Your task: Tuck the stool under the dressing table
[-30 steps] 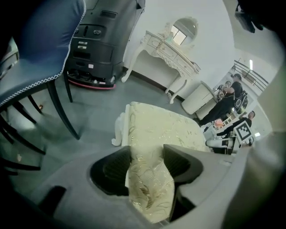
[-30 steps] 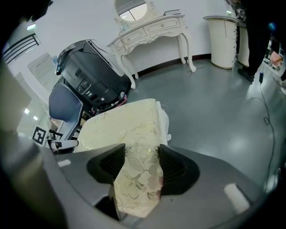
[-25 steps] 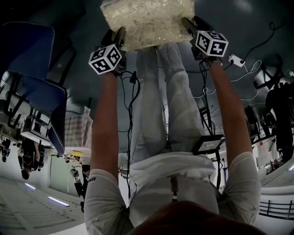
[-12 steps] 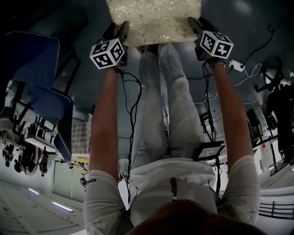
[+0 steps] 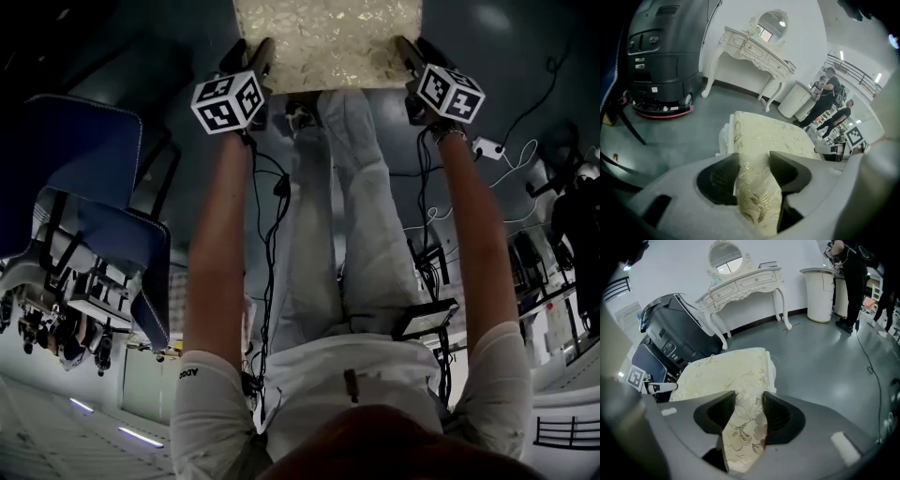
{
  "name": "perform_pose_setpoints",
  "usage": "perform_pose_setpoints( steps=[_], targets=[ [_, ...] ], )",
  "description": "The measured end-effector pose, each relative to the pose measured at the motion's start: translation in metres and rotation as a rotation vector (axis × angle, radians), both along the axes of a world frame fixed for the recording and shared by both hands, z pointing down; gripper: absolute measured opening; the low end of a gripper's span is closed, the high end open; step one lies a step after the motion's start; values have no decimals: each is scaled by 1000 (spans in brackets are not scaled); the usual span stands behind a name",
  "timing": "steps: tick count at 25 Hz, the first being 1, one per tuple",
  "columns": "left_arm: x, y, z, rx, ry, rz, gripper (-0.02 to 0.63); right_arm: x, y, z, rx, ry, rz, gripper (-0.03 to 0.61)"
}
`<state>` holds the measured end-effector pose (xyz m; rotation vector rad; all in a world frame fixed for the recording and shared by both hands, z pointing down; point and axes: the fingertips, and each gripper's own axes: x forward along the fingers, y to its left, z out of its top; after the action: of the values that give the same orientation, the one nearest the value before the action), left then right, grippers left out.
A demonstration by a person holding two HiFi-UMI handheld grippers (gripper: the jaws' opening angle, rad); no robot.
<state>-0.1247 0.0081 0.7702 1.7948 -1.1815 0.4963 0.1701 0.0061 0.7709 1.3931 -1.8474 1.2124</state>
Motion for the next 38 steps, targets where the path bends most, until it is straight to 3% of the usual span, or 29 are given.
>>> perform_pose_setpoints(
  steps=[21,27,38],
  targets=[
    [28,-186,7,-61,-71,-34,216,29,-202,5,-19,-36,-88,193],
    [47,-231,2,-67,-79,-5,216,47,-242,1,-5,-43,-65,193],
    [38,-330,2,-41,-62,67,215,40,-320,3,-29,-13,-4,190]
  ],
)
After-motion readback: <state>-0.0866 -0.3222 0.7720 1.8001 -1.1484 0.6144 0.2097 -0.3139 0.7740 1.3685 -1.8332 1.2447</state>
